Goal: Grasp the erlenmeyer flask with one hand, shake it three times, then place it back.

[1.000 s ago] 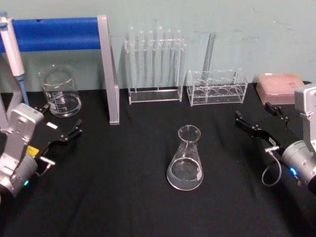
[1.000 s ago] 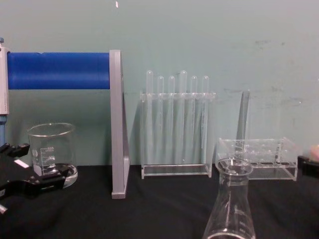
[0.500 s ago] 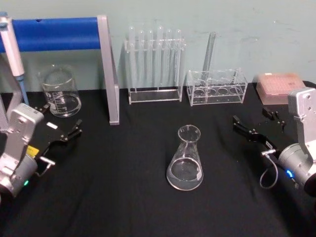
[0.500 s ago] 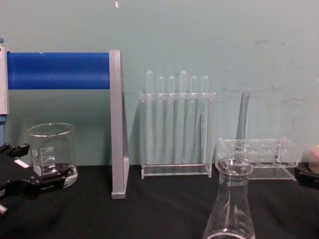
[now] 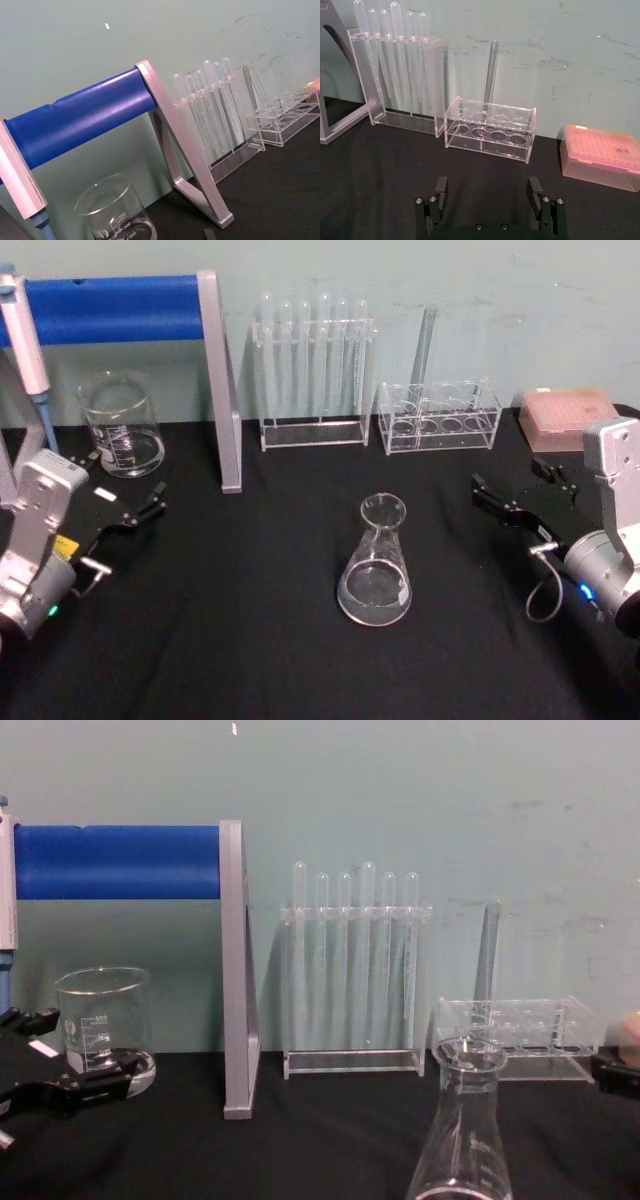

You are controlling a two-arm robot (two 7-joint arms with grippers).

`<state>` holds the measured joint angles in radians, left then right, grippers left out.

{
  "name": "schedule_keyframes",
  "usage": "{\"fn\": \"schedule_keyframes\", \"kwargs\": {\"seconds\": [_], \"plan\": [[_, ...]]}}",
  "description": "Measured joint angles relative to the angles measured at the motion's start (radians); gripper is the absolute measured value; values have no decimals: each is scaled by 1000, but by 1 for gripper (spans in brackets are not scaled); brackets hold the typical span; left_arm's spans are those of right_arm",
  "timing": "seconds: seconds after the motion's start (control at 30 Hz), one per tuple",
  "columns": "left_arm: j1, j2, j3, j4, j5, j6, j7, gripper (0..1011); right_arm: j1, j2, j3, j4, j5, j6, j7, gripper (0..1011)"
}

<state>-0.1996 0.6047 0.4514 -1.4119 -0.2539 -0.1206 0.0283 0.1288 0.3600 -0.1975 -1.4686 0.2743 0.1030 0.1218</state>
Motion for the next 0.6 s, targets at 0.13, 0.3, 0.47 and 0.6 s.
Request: {"fn": "schedule_keyframes", "kwargs": {"seconds": [0.13,0.3,0.47,0.6], "plan": [[0,0,0,0,0,0,0,1001,0,0,0,0,0,0,0,1002],[0,0,0,0,0,0,0,1001,0,0,0,-1,0,0,-1,1002],[0,0,0,0,0,0,0,1001,0,0,0,-1,0,0,-1,1002],[0,0,0,0,0,0,0,1001,0,0,0,-1,1,0,-1,1003]]}}
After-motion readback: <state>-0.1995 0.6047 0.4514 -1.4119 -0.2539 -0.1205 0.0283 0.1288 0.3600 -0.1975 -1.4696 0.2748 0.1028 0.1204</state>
